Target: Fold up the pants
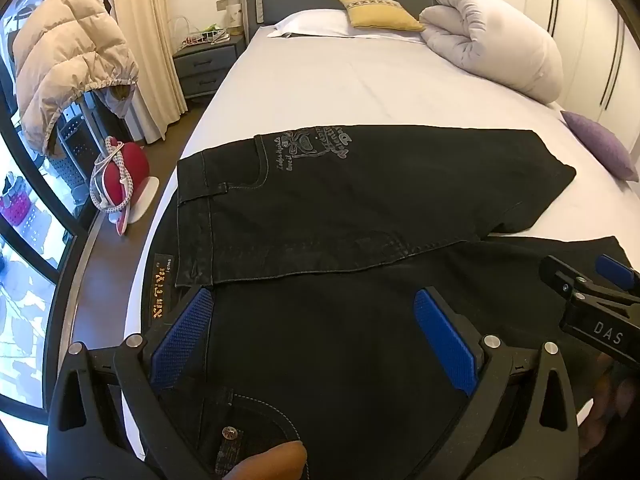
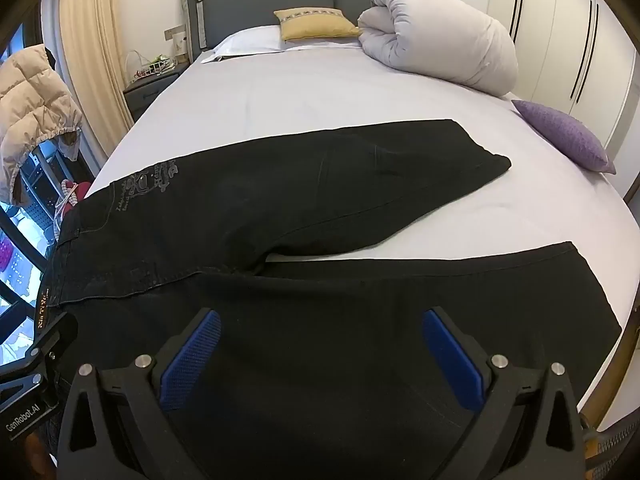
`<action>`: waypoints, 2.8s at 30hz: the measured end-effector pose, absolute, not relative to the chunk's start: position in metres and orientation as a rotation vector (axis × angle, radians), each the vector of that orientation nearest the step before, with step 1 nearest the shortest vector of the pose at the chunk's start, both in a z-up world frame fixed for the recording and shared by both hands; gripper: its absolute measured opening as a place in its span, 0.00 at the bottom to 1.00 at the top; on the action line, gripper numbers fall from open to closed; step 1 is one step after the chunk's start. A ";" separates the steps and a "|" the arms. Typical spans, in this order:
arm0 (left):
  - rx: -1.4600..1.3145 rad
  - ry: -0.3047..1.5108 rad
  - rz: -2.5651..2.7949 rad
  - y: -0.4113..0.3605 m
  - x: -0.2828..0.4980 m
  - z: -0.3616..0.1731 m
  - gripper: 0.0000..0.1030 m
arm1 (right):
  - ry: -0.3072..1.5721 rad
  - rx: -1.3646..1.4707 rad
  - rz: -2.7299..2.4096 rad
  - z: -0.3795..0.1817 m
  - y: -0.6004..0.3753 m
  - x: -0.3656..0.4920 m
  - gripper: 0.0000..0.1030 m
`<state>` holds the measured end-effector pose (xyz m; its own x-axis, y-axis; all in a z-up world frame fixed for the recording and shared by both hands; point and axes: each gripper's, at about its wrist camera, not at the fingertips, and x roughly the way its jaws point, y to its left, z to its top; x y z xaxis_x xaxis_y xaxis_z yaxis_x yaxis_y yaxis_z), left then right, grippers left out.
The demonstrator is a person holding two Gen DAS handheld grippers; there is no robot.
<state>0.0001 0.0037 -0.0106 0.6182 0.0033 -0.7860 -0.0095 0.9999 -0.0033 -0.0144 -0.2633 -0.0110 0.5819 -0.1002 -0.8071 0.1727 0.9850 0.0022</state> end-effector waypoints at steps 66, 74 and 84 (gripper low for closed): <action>0.002 0.865 0.000 -0.013 -0.050 0.039 1.00 | 0.964 0.053 -0.156 0.012 -0.257 -0.043 1.00; -0.001 0.872 0.001 -0.012 -0.050 0.041 1.00 | 0.967 0.050 -0.153 0.010 -0.257 -0.043 1.00; 0.001 0.881 -0.004 -0.014 -0.046 0.040 1.00 | 0.968 0.046 -0.153 0.009 -0.256 -0.043 1.00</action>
<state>-0.0459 -0.0136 0.0398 0.6368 -0.0036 -0.7711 0.0041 1.0000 -0.0013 -0.0428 -0.2559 0.0095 0.5570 -0.1088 -0.8233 0.1496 0.9883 -0.0294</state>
